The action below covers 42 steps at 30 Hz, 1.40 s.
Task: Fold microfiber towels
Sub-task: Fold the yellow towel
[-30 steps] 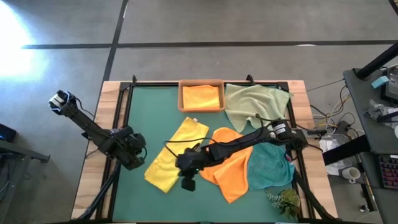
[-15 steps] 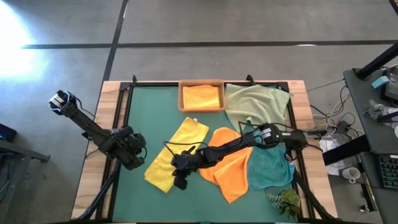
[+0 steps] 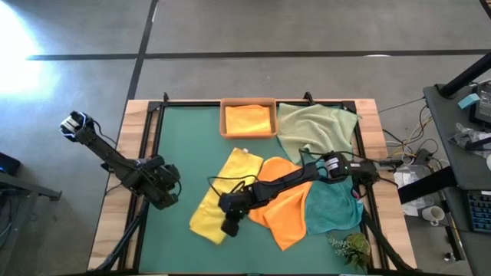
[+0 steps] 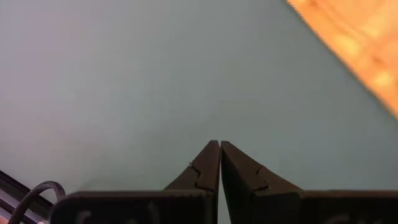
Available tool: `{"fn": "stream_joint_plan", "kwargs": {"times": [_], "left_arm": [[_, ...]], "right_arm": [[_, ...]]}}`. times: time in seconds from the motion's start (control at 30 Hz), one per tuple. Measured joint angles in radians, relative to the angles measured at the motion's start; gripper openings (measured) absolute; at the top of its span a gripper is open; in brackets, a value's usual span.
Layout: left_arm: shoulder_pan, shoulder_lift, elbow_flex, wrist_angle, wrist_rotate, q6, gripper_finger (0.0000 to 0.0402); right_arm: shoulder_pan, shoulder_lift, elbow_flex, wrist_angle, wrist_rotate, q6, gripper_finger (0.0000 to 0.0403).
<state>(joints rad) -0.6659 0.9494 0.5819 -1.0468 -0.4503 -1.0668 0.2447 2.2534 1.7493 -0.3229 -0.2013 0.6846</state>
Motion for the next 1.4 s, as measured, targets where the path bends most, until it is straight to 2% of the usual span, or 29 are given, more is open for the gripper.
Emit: {"fn": "stream_joint_plan", "kwargs": {"times": [0.13, 0.27, 0.47, 0.6, 0.73, 0.93, 1.03, 1.23, 1.4], "left_arm": [[0.0, 0.0, 0.0, 0.013, 0.0, 0.009, 0.0], [0.0, 0.0, 0.0, 0.083, 0.005, 0.094, 0.0], [0.0, 0.0, 0.0, 0.25, 0.009, 0.288, 0.0], [0.0, 0.0, 0.007, 0.302, 0.011, 0.322, 0.0002], [0.0, 0.0, 0.012, 0.348, 0.011, 0.315, 0.003], [0.0, 0.0, 0.013, 0.477, 0.012, 0.316, 0.0105], [0.0, 0.0, 0.013, 0.527, 0.041, 0.318, 0.0135], [-0.002, 0.038, 0.013, 0.637, 0.158, 0.381, 0.0148], [-0.002, 0.134, 0.028, 0.708, 0.22, 0.46, 0.0148]], "right_arm": [[0.005, -0.023, -0.001, -0.089, -0.037, -0.099, 0.0009], [0.005, -0.035, -0.001, -0.176, -0.076, -0.184, 0.0009], [0.025, -0.073, -0.005, -0.211, -0.076, -0.267, 0.0009], [0.041, -0.131, -0.005, -0.22, -0.055, -0.316, 0.0009], [0.047, -0.172, -0.003, -0.288, -0.013, -0.348, 0.0009], [0.074, -0.254, -0.003, -0.38, -0.004, -0.386, 0.0009], [0.107, -0.285, -0.004, -0.408, 0.036, -0.407, 0.0009], [0.172, -0.327, -0.014, -0.46, 0.074, -0.414, 0.0009], [0.212, -0.322, -0.049, -0.439, 0.085, -0.354, 0.0009]]}}
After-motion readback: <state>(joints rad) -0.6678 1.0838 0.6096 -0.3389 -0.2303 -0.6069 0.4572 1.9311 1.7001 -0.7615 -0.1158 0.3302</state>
